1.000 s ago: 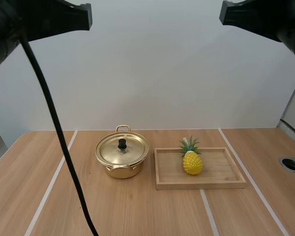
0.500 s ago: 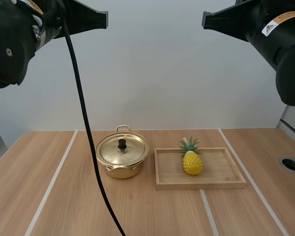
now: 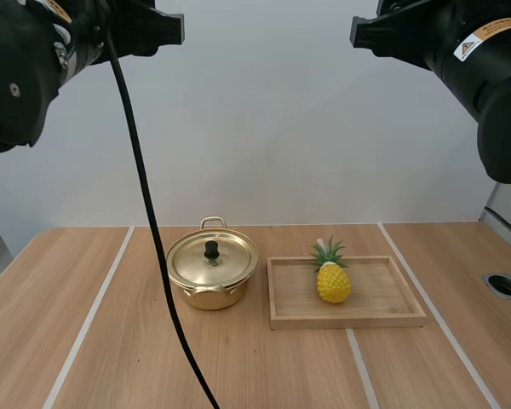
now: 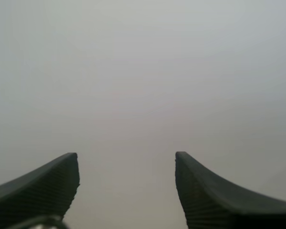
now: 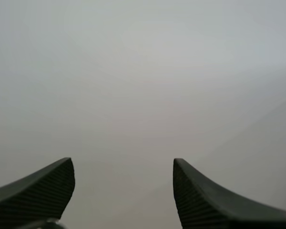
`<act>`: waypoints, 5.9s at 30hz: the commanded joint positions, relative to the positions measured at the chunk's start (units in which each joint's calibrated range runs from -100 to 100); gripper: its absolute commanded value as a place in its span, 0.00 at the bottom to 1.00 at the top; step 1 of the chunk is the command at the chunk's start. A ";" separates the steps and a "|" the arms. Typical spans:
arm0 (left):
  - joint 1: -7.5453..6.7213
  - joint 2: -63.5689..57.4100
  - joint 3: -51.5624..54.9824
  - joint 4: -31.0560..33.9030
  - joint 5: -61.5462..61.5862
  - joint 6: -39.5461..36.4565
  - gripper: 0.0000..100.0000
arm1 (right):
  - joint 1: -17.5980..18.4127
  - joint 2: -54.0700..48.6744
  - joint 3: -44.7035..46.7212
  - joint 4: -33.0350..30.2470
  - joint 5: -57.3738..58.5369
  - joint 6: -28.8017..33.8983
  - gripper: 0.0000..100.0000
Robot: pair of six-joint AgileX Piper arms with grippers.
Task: Open the pot, put the pineapple inside, and close it
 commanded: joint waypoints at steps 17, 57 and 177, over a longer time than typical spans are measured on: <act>0.44 7.71 -0.62 0.26 10.10 10.14 1.00 | -0.24 -0.35 -0.46 0.16 1.70 0.00 1.00; -3.16 35.18 -0.62 -18.90 53.33 52.31 1.00 | -0.24 0.58 -0.46 3.26 78.80 -10.66 1.00; -3.24 23.48 -49.24 -10.35 43.84 40.90 0.00 | -0.24 6.22 -0.22 9.10 102.23 -14.59 1.00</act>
